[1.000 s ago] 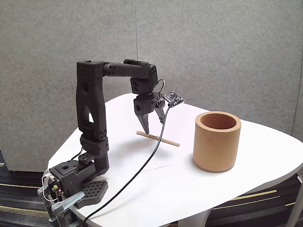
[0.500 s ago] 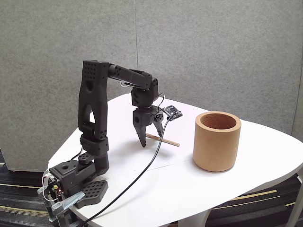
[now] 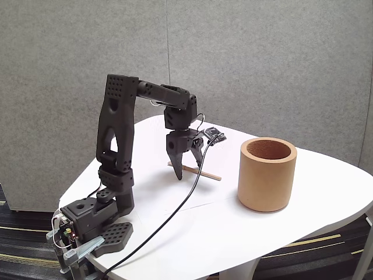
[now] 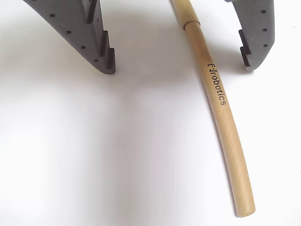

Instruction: Grab the pen and put it in the pen holder.

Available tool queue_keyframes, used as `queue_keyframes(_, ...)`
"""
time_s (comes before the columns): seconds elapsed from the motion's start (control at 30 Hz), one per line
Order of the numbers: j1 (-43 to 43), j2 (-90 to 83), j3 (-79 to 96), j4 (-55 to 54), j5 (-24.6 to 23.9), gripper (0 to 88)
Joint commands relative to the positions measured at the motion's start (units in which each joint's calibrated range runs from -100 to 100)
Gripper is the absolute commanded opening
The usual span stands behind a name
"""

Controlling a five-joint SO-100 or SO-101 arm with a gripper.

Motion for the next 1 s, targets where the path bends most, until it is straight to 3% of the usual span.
queue_keyframes(0.0, 0.7, 0.0, -1.3, 0.3, -0.2, 31.2)
queue_keyframes(0.13, 0.7, 0.0, -1.3, 0.3, -0.2, 0.0)
queue_keyframes(0.37, 0.7, 0.1, -0.7, 0.3, -5.5, 0.4)
queue_keyframes(0.97, 2.0, -1.1, -10.3, 0.3, -5.1, 0.4)
